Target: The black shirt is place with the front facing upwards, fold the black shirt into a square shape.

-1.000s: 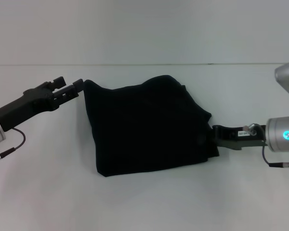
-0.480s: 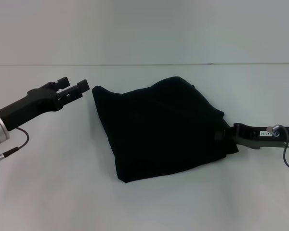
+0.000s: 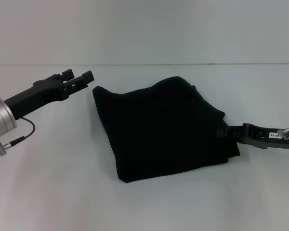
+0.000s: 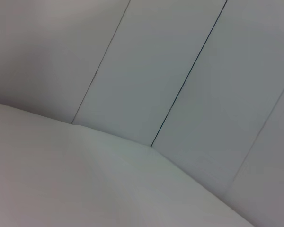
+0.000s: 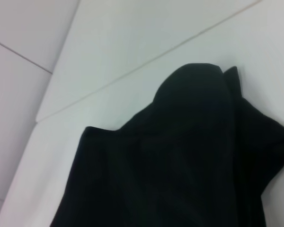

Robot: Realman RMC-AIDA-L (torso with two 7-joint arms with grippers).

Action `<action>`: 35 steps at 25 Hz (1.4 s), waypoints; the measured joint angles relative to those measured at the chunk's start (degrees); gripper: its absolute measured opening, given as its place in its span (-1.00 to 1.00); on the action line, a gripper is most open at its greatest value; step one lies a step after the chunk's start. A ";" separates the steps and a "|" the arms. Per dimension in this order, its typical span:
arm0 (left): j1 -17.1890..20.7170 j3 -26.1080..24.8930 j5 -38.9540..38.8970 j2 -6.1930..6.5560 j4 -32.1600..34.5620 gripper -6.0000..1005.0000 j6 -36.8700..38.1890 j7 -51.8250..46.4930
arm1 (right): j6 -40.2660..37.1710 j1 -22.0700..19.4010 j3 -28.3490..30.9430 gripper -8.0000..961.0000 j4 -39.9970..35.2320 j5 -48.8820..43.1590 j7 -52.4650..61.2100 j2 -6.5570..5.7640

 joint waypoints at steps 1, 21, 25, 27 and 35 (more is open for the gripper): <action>-0.27 0.00 0.00 0.00 0.00 0.71 -0.25 -0.05 | -0.31 -0.31 0.70 -0.53 0.03 0.00 -0.76 0.03; -5.49 17.86 0.19 1.13 -1.85 0.71 -22.34 -21.39 | -13.47 -7.84 24.04 0.59 -0.33 -0.01 -18.62 -2.10; -6.44 21.43 0.25 1.14 -2.76 0.71 -24.41 -23.43 | -14.97 -7.93 25.56 0.72 -0.33 -0.01 -19.29 -2.63; -6.94 23.32 0.28 0.99 -2.93 0.71 -24.59 -24.19 | -15.05 -7.78 25.81 0.78 -0.33 -0.01 -19.29 -2.82; -8.13 28.36 0.57 0.64 -3.09 0.71 -25.41 -26.39 | -15.06 -6.96 25.91 0.87 -0.39 -0.01 -19.27 -3.37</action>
